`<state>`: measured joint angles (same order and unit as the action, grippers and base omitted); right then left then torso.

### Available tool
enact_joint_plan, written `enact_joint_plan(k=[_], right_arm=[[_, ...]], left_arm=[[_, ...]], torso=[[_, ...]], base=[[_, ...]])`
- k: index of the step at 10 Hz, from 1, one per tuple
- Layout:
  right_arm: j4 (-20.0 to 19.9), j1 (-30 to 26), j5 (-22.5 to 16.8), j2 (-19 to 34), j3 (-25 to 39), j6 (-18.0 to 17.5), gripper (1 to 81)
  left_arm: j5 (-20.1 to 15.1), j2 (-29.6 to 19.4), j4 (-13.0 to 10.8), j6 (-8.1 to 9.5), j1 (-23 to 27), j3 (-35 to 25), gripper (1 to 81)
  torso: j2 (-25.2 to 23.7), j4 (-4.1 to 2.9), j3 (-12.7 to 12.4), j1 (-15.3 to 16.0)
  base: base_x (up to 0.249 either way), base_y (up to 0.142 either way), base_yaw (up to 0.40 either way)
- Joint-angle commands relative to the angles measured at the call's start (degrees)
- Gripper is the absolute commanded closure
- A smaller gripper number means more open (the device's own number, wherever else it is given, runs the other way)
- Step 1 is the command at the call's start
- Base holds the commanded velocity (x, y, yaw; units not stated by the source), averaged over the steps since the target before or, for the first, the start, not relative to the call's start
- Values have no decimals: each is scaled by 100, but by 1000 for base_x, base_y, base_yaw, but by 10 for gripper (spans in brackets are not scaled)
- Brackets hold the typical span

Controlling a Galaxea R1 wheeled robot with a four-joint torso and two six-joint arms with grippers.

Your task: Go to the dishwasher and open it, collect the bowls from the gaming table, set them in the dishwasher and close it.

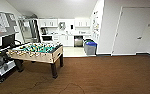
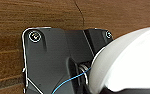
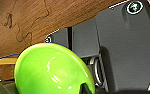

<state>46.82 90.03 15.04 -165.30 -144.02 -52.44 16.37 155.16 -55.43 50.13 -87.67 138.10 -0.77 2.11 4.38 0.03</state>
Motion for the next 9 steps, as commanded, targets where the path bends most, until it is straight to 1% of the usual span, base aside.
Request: enact_joint_plan(k=[1, 9], right_arm=[[116, -217, -133, 65, 42, 24, 811], [143, -226, -133, 56, 42, 24, 811]], left_arm=[[-29, -117, -47, -21, 228, -37, 811], [-29, -90, -56, -21, 220, -45, 811]], torso=[[0, 0, 0, 0], [0, 0, 0, 5]], base=[[148, 0, 0], [150, 0, 0]])
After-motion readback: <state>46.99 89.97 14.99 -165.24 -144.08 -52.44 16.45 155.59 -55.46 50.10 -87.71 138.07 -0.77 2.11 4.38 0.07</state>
